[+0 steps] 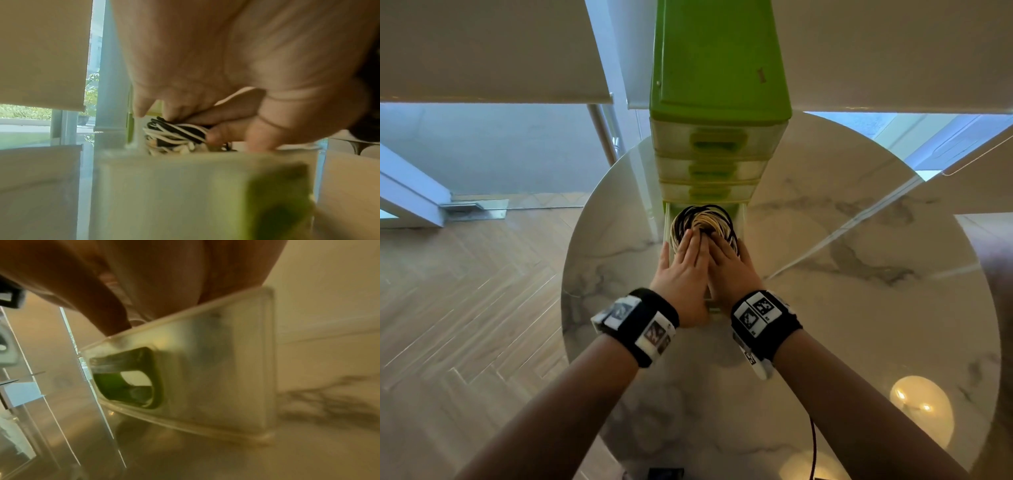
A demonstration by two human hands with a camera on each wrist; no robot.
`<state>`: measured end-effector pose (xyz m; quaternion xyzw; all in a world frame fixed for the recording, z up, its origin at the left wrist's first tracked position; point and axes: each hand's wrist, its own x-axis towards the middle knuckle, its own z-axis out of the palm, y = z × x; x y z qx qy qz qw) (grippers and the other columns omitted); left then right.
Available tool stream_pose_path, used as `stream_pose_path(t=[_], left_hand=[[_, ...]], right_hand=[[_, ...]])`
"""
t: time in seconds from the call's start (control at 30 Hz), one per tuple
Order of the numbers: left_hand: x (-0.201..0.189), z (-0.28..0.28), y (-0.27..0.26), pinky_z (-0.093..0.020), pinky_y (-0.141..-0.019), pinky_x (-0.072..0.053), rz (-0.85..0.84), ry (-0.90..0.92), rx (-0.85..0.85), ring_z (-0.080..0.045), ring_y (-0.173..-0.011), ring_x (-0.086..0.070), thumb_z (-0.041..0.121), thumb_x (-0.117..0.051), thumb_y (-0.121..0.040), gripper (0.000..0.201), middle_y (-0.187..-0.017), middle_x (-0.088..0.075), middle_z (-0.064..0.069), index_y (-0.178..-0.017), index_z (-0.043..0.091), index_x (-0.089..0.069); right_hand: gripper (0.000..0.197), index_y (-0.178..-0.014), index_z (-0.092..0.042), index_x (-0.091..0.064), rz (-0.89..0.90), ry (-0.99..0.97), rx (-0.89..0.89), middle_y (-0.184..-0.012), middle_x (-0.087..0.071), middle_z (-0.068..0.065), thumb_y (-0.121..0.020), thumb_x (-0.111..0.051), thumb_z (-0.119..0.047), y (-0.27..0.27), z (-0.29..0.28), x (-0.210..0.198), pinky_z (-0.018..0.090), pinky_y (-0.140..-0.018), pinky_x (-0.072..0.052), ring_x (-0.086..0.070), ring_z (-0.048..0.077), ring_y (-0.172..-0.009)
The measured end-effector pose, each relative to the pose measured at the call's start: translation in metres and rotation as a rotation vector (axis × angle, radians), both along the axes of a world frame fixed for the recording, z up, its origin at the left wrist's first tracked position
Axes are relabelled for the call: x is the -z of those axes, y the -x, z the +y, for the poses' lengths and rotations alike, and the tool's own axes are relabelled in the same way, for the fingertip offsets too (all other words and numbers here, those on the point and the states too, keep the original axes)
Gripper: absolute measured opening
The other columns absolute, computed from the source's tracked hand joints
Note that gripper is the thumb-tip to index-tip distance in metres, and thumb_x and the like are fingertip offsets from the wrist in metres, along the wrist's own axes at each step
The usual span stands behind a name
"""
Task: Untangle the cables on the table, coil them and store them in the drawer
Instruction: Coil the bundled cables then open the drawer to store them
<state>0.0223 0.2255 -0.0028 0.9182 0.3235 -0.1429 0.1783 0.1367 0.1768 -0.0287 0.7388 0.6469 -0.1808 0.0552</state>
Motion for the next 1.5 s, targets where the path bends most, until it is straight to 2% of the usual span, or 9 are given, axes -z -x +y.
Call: stream_pose_path(t=[0.17,0.43,0.6,0.73,1.0,1.07,1.17,1.37,1.5], left_hand=[[0.011,0.015,0.001,-0.044,-0.116,0.014,0.067,-0.032,0.168,-0.024,-0.141,0.027,0.090,-0.050,-0.054,0.145,-0.144,0.036,-0.007,-0.140,0.003,0.028],[0.015,0.028,-0.007,-0.036,-0.119,0.004,0.015,-0.109,0.192,-0.027,-0.145,0.013,0.049,-0.064,-0.071,0.121,-0.157,0.013,-0.017,-0.145,-0.002,0.016],[0.016,0.040,-0.004,-0.034,-0.116,0.006,0.059,-0.128,0.231,-0.025,-0.146,0.011,0.053,-0.064,-0.072,0.119,-0.158,0.010,-0.016,-0.146,-0.001,0.012],[0.014,0.041,-0.005,-0.032,-0.113,0.011,0.077,-0.131,0.235,-0.026,-0.146,0.012,0.048,-0.063,-0.074,0.115,-0.158,0.011,-0.016,-0.146,-0.001,0.013],[0.000,0.046,-0.007,-0.037,-0.120,-0.002,-0.022,-0.054,0.225,-0.023,-0.147,0.001,0.059,-0.056,-0.075,0.107,-0.159,-0.004,-0.011,-0.149,0.004,-0.001],[-0.016,0.046,-0.014,-0.044,-0.116,-0.025,-0.254,-0.143,0.245,-0.026,-0.142,-0.021,0.051,-0.052,-0.078,0.085,-0.152,-0.027,-0.011,-0.146,0.006,-0.026],[-0.038,0.049,-0.030,-0.048,-0.102,-0.043,-0.540,-0.402,0.258,-0.031,-0.130,-0.038,0.029,-0.048,-0.076,0.058,-0.138,-0.047,-0.014,-0.130,0.007,-0.050],[-0.068,0.071,-0.061,-0.062,-0.110,-0.017,-0.649,-0.789,0.146,-0.039,-0.139,-0.023,0.007,-0.056,-0.071,0.071,-0.149,-0.033,-0.021,-0.139,0.013,-0.039],[-0.076,0.095,-0.075,-0.059,-0.110,-0.016,-0.587,-0.878,0.001,-0.029,-0.137,-0.036,0.006,-0.055,-0.073,0.075,-0.146,-0.041,-0.012,-0.144,0.007,-0.029]], right_hand=[[0.062,-0.148,-0.018,0.000,0.046,-0.033,-0.010,-0.158,0.001,-0.001,-0.098,-0.031,-0.036,-0.013,0.003,0.004,0.038,-0.117,0.003,0.006,0.015,-0.145],[0.078,-0.148,-0.006,-0.006,0.240,-0.129,-0.013,-0.157,-0.001,0.013,-0.084,-0.035,-0.041,-0.023,0.012,0.006,0.043,-0.119,-0.007,0.005,0.024,-0.145],[0.120,-0.147,-0.003,0.004,0.161,-0.075,-0.072,-0.156,0.012,0.012,-0.065,-0.043,-0.077,-0.019,-0.003,0.001,0.039,-0.119,0.003,0.015,0.023,-0.144],[0.125,-0.145,-0.005,0.012,0.004,-0.026,-0.075,-0.156,0.014,0.011,-0.066,-0.073,-0.051,-0.016,0.000,0.001,0.034,-0.116,0.009,0.014,0.023,-0.144],[0.108,-0.147,-0.002,-0.005,-0.004,-0.032,-0.050,-0.155,-0.006,0.017,-0.070,-0.072,-0.038,-0.010,0.008,-0.002,0.042,-0.119,-0.010,-0.006,0.030,-0.145],[0.097,-0.143,0.002,-0.023,-0.003,-0.076,-0.065,-0.151,-0.018,0.023,-0.068,-0.073,-0.033,-0.011,0.007,-0.003,0.048,-0.116,-0.020,-0.015,0.035,-0.142],[0.091,-0.141,-0.001,-0.031,-0.073,-0.030,-0.097,-0.152,-0.017,0.021,-0.070,-0.068,-0.044,-0.010,0.003,-0.005,0.043,-0.119,-0.010,-0.008,0.033,-0.143],[0.111,-0.147,-0.004,-0.004,-0.061,-0.017,-0.052,-0.155,-0.003,0.017,-0.069,-0.070,-0.047,-0.008,0.003,-0.003,0.040,-0.119,-0.009,-0.004,0.030,-0.144],[0.108,-0.147,-0.004,-0.001,-0.050,-0.022,-0.050,-0.156,0.002,0.017,-0.072,-0.069,-0.044,-0.008,0.001,-0.004,0.038,-0.119,-0.004,0.000,0.029,-0.144]])
